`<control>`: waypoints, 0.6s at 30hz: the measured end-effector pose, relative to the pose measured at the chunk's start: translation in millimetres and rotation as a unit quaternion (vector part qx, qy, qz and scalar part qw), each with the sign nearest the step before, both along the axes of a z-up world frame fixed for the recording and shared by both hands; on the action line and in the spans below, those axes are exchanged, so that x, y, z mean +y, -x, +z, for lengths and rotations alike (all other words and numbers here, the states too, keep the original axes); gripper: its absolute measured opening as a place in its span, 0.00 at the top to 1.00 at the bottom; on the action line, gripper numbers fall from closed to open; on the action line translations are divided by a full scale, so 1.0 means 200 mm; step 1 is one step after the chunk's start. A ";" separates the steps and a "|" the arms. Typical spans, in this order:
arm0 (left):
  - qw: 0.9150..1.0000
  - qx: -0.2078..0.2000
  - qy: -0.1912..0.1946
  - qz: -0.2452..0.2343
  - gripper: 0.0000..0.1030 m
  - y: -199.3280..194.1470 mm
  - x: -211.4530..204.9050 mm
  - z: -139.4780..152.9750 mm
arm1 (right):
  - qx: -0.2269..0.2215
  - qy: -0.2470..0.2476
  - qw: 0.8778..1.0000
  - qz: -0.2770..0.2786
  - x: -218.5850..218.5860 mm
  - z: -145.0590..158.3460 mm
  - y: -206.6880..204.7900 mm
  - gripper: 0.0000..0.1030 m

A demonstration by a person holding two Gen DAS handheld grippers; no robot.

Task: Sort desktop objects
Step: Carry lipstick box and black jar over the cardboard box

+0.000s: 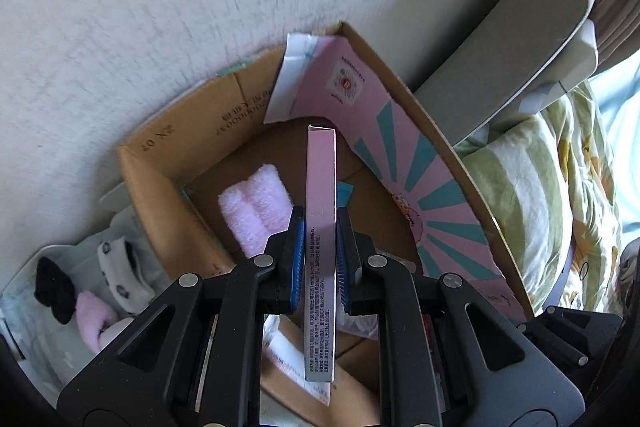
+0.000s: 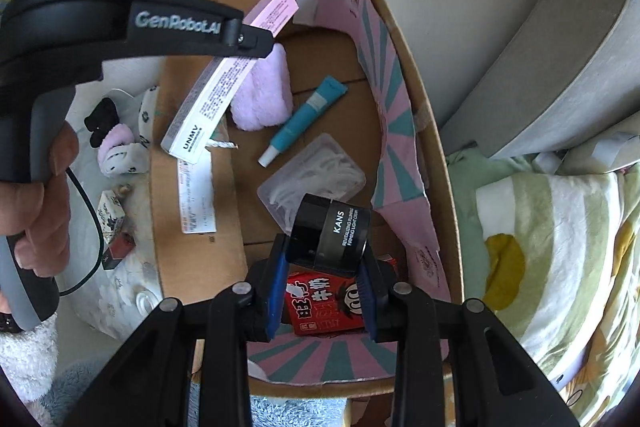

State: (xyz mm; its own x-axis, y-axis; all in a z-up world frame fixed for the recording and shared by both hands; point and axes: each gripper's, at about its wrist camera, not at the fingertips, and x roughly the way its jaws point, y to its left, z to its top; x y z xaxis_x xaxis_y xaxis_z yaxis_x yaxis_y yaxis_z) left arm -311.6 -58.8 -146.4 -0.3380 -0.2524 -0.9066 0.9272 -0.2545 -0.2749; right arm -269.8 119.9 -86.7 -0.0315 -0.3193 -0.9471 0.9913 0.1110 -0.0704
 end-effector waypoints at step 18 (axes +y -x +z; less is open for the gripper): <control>1.000 0.000 -0.006 0.013 0.88 0.04 -0.05 -0.02 | -0.008 -0.019 0.999 0.032 -0.09 -0.04 -0.01 0.72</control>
